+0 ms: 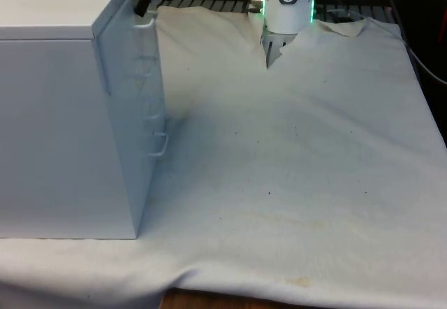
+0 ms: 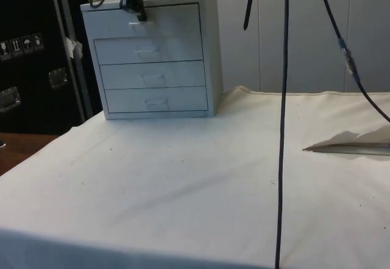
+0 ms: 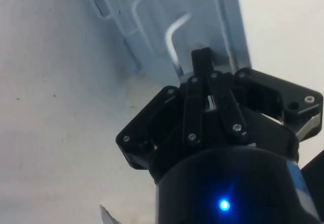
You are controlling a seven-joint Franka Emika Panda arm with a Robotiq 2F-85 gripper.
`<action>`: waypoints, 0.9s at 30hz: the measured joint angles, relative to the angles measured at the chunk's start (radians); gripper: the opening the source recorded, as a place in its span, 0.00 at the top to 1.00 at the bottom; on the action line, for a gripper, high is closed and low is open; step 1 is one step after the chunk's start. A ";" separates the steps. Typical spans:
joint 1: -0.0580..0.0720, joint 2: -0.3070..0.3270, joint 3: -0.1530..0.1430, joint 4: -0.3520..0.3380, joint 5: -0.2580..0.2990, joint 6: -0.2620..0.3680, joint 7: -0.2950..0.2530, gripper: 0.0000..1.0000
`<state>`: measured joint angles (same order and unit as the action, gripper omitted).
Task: Open the drawer, then close it.
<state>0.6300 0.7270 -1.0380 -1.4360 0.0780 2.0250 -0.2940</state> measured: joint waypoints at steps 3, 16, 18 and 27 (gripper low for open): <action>-0.004 0.008 -0.006 0.006 0.010 0.000 -0.010 1.00; -0.003 0.010 -0.006 0.026 0.012 0.000 -0.022 1.00; 0.005 0.010 -0.005 0.034 0.012 -0.004 -0.022 1.00; 0.029 0.009 -0.005 0.052 0.022 -0.017 -0.011 1.00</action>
<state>0.6590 0.7360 -1.0430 -1.3840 0.1000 2.0080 -0.3050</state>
